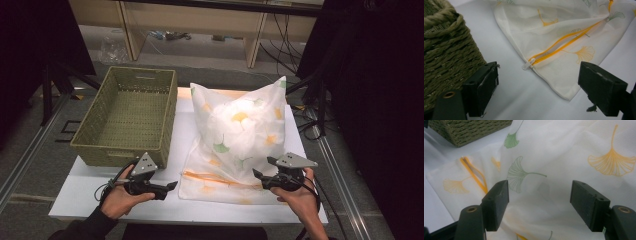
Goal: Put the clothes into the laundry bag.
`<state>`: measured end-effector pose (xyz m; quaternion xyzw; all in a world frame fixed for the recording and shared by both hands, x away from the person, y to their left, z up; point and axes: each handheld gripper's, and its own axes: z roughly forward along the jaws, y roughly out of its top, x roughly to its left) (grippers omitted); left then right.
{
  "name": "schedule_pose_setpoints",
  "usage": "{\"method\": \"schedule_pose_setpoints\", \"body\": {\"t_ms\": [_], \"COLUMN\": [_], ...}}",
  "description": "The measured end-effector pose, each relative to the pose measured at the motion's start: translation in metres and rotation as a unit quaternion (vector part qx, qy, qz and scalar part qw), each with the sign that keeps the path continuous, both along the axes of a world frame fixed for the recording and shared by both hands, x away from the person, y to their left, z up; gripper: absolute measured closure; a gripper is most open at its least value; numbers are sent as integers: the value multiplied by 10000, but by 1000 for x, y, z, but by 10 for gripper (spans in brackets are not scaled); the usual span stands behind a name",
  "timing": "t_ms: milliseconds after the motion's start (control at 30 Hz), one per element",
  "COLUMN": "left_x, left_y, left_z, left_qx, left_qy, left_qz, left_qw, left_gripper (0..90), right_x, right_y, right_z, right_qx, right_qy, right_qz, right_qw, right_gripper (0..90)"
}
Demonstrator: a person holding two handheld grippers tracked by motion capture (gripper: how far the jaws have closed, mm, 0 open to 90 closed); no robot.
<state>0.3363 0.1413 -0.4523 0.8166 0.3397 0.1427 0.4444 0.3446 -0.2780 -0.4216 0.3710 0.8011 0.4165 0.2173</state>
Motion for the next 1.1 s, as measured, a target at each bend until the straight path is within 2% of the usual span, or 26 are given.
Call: {"method": "schedule_pose_setpoints", "body": {"t_ms": [33,67,100,133,167,333,367,400,500,533,567,600,667,733,767,800,833,867,900,933,967,1033,1067,1100], "left_x": [-1,-2,-2,-3,-4,-8,-8,-8,-10,-11,-12,-13,-14,-16,-17,-20,-20,-21,-22,-23,-23,-25,-26,-26], "left_y": [1,0,0,2,3,3,4,4,5,4,4,3,4,4,5,4,4,4,5,4,4,5,5,6], "left_z": [0,0,-1,1,1,1,1,0,2,1,2,1,2,3,3,2,1,-1,0,-1,-1,-2,-2,-2], "left_qx": [26,-77,-119,-39,-47,-243,-243,-252,-165,-263,-213,-257,-198,-242,-225,-207,-239,-263,-164,-152,-209,-222,-208,-218], "left_qy": [12,-21,-29,-17,-21,-31,-9,-17,-46,-52,-86,-88,-95,-72,-55,-75,-53,-60,-31,-43,-11,-67,-58,-47], "left_qz": [-43,33,27,-28,-27,40,-28,-44,-54,-58,-60,-55,-63,-81,-100,-58,-109,-93,-133,-106,-131,-115,-88,-103], "left_qw": [10000,10000,9999,10000,10000,9997,9997,9997,9998,9996,9997,9996,9997,9996,9997,9997,9996,9996,9998,9998,9997,9997,9997,9997], "left_gripper": [163,162,162,162,162,162,162,162,162,162,162,161,161,160,157,156,156,156,156,156,156,156,156,156], "right_x": [-2,-3,-5,-7,-8,-15,-16,-17,-20,-21,-24,-24,-25,-29,-31,-34,-37,-37,-38,-42,-42,-45,-46,-48], "right_y": [0,-1,-1,-2,-3,-9,-9,-10,-13,-13,-14,-15,-16,-16,-16,-15,-14,-15,-16,-14,-15,-15,-14,-14], "right_z": [0,0,-1,-1,-1,-4,-5,-6,-8,-9,-9,-10,-10,-11,-13,-13,-13,-15,-15,-16,-16,-17,-18,-18], "right_qx": [31,15,41,64,89,97,173,118,91,152,173,167,190,139,198,184,273,251,199,182,186,99,184,134], "right_qy": [34,-27,28,49,42,-3,51,-15,-4,40,72,47,66,-19,48,50,96,36,61,60,79,21,100,132], "right_qz": [-18,-36,-26,-75,-59,-169,-158,-222,-281,-293,-401,-307,-285,-358,-319,-311,-312,-180,-172,-316,-222,-264,-169,-193], "right_qw": [10000,10000,10000,9999,9999,9998,9997,9997,9996,9994,9990,9994,9994,9993,9993,9993,9991,9995,9996,9993,9995,9996,9996,9996], "right_gripper": [316,316,316,316,313,286,275,271,252,249,243,239,216,177,166,162,161,161,161,161,162,162,162,162]}}
